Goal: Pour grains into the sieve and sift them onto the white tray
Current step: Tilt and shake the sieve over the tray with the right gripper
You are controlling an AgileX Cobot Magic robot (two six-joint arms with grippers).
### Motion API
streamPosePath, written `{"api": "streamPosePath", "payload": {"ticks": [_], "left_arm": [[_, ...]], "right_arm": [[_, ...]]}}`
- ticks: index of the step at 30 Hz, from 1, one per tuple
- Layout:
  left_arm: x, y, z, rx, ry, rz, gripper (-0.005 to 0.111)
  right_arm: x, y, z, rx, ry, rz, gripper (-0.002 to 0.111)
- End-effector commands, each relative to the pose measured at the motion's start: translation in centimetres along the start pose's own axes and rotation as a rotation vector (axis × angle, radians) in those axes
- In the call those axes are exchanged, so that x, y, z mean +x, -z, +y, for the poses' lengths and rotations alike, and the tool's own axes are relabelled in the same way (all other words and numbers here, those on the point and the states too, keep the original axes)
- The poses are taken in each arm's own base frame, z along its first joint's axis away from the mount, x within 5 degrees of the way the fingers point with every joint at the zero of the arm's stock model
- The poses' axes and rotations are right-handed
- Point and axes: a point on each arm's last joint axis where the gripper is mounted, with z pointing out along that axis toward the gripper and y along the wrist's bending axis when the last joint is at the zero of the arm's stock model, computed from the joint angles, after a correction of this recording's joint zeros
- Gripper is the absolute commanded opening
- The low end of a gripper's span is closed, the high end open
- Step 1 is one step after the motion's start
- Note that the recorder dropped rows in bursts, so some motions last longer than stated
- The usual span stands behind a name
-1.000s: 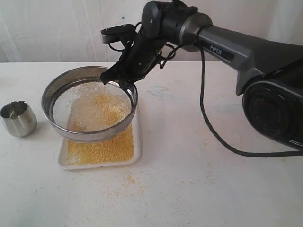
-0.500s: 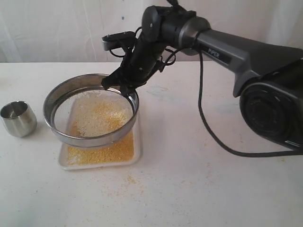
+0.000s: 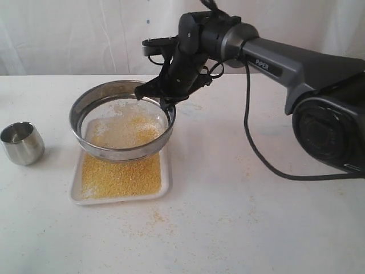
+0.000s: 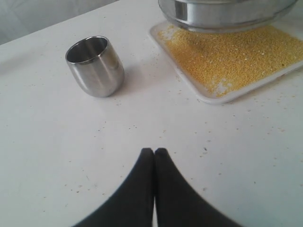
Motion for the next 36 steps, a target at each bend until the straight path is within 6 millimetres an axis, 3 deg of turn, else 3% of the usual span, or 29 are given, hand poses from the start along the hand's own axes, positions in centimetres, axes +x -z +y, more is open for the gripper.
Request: {"api": "streamPosePath", "payload": {"ticks": [1, 2, 4, 5, 7, 8, 10, 11, 12, 14, 16, 17, 18, 20, 21, 23, 24, 25, 26, 27, 29, 30, 33, 34, 36], "left_arm": [[0.1, 0.0, 0.0, 0.004, -0.006, 0.0, 0.0], [0.1, 0.0, 0.0, 0.004, -0.006, 0.0, 0.0], [0.1, 0.0, 0.0, 0.004, -0.006, 0.0, 0.0], [0.1, 0.0, 0.0, 0.004, -0.006, 0.0, 0.0], [0.1, 0.0, 0.0, 0.004, -0.006, 0.0, 0.0], [0.1, 0.0, 0.0, 0.004, -0.006, 0.0, 0.0], [0.1, 0.0, 0.0, 0.004, -0.006, 0.0, 0.0], [0.1, 0.0, 0.0, 0.004, -0.006, 0.0, 0.0], [0.1, 0.0, 0.0, 0.004, -0.006, 0.0, 0.0], [0.1, 0.0, 0.0, 0.004, -0.006, 0.0, 0.0], [0.1, 0.0, 0.0, 0.004, -0.006, 0.0, 0.0], [0.1, 0.0, 0.0, 0.004, -0.006, 0.0, 0.0], [0.1, 0.0, 0.0, 0.004, -0.006, 0.0, 0.0], [0.1, 0.0, 0.0, 0.004, -0.006, 0.0, 0.0], [0.1, 0.0, 0.0, 0.004, -0.006, 0.0, 0.0], [0.1, 0.0, 0.0, 0.004, -0.006, 0.0, 0.0], [0.1, 0.0, 0.0, 0.004, -0.006, 0.0, 0.0], [0.1, 0.0, 0.0, 0.004, -0.006, 0.0, 0.0], [0.1, 0.0, 0.0, 0.004, -0.006, 0.0, 0.0], [0.1, 0.0, 0.0, 0.004, -0.006, 0.0, 0.0], [0.1, 0.0, 0.0, 0.004, -0.006, 0.0, 0.0], [0.1, 0.0, 0.0, 0.004, -0.006, 0.0, 0.0], [0.1, 0.0, 0.0, 0.004, -0.006, 0.0, 0.0], [0.1, 0.0, 0.0, 0.004, -0.006, 0.0, 0.0], [0.1, 0.0, 0.0, 0.004, -0.006, 0.0, 0.0]], "right_arm": [[-1.4, 1.3, -0.3, -0.019, -0.059, -0.121, 0.0], [-1.5, 1.4, -1.1, -0.002, -0.169, -0.127, 0.0], [-0.9, 1.6, 1.4, -0.197, 0.16, -0.075, 0.0], [-1.0, 1.5, 0.5, -0.092, 0.148, -0.072, 0.0], [-1.1, 1.3, -1.5, 0.043, -0.136, -0.088, 0.0], [-1.1, 1.3, -1.2, 0.002, -0.154, -0.084, 0.0], [-0.9, 1.4, 1.2, -0.158, 0.166, -0.078, 0.0], [-1.1, 1.4, 0.9, -0.105, 0.134, -0.092, 0.0], [-1.4, 1.3, -0.1, -0.01, -0.017, -0.118, 0.0], [-1.4, 1.2, -0.4, -0.024, -0.163, -0.125, 0.0], [-1.1, 1.3, 2.0, -0.195, 0.095, -0.099, 0.0], [-1.0, 1.3, 2.5, -0.197, 0.186, -0.098, 0.0], [-1.1, 1.1, 1.8, -0.096, 0.172, -0.108, 0.0], [-1.4, 0.8, -0.1, 0.042, -0.116, -0.132, 0.0], [-1.3, 0.8, 0.0, 0.002, -0.157, -0.117, 0.0], [-0.7, 0.9, 2.4, -0.181, 0.138, -0.071, 0.0], [-0.6, 0.8, 2.6, -0.169, 0.196, -0.067, 0.0], [-0.8, 0.6, 1.5, -0.053, 0.139, -0.071, 0.0], [-0.9, 0.4, 0.2, 0.051, -0.058, -0.088, 0.0], [-0.8, 0.3, -0.2, 0.035, -0.184, -0.082, 0.0], [-0.5, 0.6, 2.0, -0.183, 0.126, -0.035, 0.0], [-0.2, 0.6, 2.6, -0.199, 0.214, -0.017, 0.0], [-0.5, 0.1, 0.1, 0.07, -0.096, -0.038, 0.0], [-0.4, 0.2, 0.9, -0.02, -0.067, -0.016, 0.0], [0.0, 0.6, 3.0, -0.198, 0.222, 0.016, 0.0]]}}
